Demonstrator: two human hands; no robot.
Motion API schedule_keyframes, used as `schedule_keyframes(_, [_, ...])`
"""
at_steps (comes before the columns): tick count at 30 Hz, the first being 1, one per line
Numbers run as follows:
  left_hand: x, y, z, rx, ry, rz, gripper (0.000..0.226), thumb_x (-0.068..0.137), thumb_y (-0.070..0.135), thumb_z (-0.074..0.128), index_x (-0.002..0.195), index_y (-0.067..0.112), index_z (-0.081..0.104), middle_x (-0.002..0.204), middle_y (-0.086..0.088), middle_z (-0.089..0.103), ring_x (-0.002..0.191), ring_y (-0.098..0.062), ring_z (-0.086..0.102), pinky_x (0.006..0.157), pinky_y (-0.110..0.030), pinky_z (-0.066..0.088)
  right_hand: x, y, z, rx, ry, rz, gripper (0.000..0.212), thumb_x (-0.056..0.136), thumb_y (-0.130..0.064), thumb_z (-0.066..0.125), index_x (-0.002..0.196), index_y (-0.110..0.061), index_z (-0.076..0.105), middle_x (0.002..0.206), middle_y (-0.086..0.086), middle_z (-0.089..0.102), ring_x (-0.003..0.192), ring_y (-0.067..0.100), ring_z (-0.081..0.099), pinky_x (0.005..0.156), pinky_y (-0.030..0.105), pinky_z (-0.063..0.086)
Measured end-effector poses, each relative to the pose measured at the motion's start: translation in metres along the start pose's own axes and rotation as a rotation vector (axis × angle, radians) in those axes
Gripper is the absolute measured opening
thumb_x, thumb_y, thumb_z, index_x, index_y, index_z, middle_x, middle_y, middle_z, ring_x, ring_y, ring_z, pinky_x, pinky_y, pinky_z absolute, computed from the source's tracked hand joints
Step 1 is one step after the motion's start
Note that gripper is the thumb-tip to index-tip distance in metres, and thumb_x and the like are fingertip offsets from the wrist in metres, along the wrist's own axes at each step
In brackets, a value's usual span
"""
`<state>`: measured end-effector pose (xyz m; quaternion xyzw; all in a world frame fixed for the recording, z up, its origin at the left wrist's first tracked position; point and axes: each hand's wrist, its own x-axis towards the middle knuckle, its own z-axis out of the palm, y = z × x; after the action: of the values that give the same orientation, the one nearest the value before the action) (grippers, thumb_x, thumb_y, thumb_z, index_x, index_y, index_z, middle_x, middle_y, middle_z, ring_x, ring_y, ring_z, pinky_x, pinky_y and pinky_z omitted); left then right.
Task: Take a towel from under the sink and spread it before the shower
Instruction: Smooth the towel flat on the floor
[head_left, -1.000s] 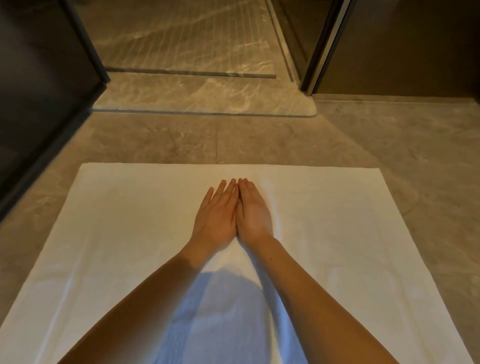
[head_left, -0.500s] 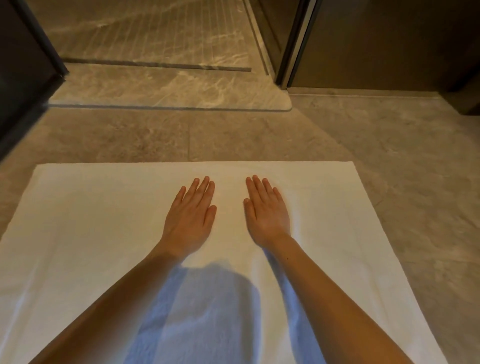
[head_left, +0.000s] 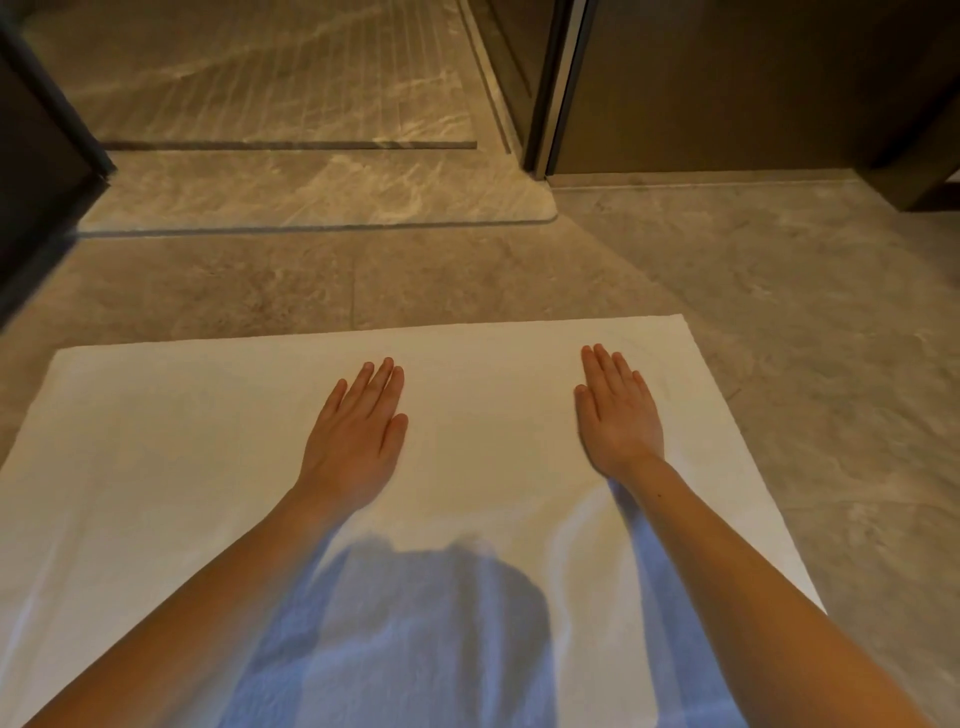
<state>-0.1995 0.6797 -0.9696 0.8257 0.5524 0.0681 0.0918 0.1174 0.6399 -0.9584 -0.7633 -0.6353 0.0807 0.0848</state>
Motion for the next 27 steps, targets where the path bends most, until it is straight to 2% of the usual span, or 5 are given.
schedule_keyframes(8, [-0.001,0.005,-0.002,0.016,0.004,-0.01,0.057,0.101,0.038,0.013,0.155,0.02,0.006,0.163,0.005,0.0,0.149,-0.01,-0.005,0.121,-0.034,-0.001,0.001,0.006,-0.005,-0.003,0.005,0.086,0.056,0.104,-0.034,0.018,0.156,-0.017,0.01,0.164,-0.001,0.009,0.15,0.017,0.003,0.121,0.035,0.0])
schedule_keyframes(12, [0.009,0.022,-0.009,0.017,0.028,-0.035,0.059,0.101,0.038,0.022,0.154,0.015,0.011,0.163,-0.002,0.007,0.15,-0.017,0.004,0.12,-0.032,0.001,0.001,0.003,-0.005,-0.017,0.003,0.088,0.056,0.104,-0.034,0.017,0.156,-0.017,0.009,0.164,0.0,0.008,0.15,0.017,0.002,0.122,0.036,0.002])
schedule_keyframes(16, [0.031,0.052,-0.005,0.04,0.023,0.107,0.06,0.101,0.039,0.018,0.155,0.015,0.005,0.163,-0.002,0.001,0.149,-0.017,-0.003,0.12,-0.033,-0.005,0.001,0.003,-0.006,-0.026,-0.003,0.097,0.056,0.104,-0.034,0.015,0.156,-0.018,0.007,0.164,-0.002,0.006,0.15,0.016,0.0,0.121,0.035,0.0])
schedule_keyframes(24, [0.052,0.057,0.007,-0.021,-0.024,0.017,0.061,0.101,0.04,0.016,0.154,0.014,0.003,0.163,-0.002,-0.001,0.149,-0.016,-0.005,0.121,-0.037,-0.002,0.001,0.002,-0.007,-0.032,-0.02,0.111,0.055,0.104,-0.032,0.018,0.156,-0.017,0.008,0.164,0.0,0.007,0.15,0.017,0.001,0.122,0.037,0.001])
schedule_keyframes(27, [0.052,0.057,0.009,-0.013,-0.007,0.021,0.062,0.1,0.041,0.015,0.154,0.014,0.003,0.163,-0.002,0.0,0.149,-0.016,-0.004,0.121,-0.037,-0.002,0.004,-0.022,-0.012,-0.015,0.111,0.071,0.054,0.103,-0.027,0.023,0.154,-0.011,0.02,0.161,0.008,0.018,0.15,0.024,0.011,0.121,0.04,0.005])
